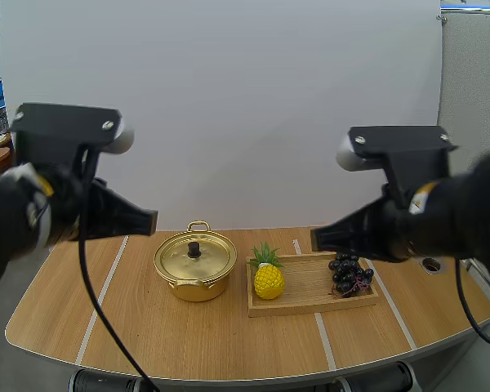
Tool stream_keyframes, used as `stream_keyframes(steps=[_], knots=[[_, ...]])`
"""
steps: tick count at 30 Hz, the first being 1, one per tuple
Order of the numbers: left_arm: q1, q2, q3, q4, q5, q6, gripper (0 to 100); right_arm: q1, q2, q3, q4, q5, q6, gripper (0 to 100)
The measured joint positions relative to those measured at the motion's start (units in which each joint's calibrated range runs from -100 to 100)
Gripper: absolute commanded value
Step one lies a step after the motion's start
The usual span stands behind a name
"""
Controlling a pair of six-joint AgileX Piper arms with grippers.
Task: Open the pot, put the grape inside, and close it
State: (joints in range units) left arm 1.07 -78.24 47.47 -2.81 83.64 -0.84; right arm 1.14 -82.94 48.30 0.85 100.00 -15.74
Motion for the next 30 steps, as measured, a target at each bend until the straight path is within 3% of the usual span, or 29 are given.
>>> stream_keyframes(steps=[11,16,18,20,22,25,30], knots=[[0.00,22.3,-0.2,-1.9,-7.0,8.3,0,0.0,19.0,0.0,-0.2,0.0,0.0,0],[0.00,27.1,-0.2,-3.2,-7.0,9.0,6,0.0,19.6,0.0,-1.2,0.0,0.3,0],[0.00,28.0,-0.2,-3.3,-7.0,9.2,17,0.0,19.6,0.0,-2.3,0.0,1.1,0],[0.00,28.9,-0.2,-3.3,-7.0,9.2,34,0.0,19.6,0.0,-4.0,0.0,3.7,0],[0.00,29.7,-0.2,-3.4,-7.0,9.3,56,0.0,19.6,0.0,-5.7,0.0,6.0,0],[0.00,30.5,-0.2,-3.4,-7.0,9.6,100,0.0,19.6,0.0,-7.7,0.0,8.0,0],[0.00,30.6,-0.2,-3.9,-7.0,12.6,100,0.0,19.6,0.0,-8.2,0.0,8.5,0]])
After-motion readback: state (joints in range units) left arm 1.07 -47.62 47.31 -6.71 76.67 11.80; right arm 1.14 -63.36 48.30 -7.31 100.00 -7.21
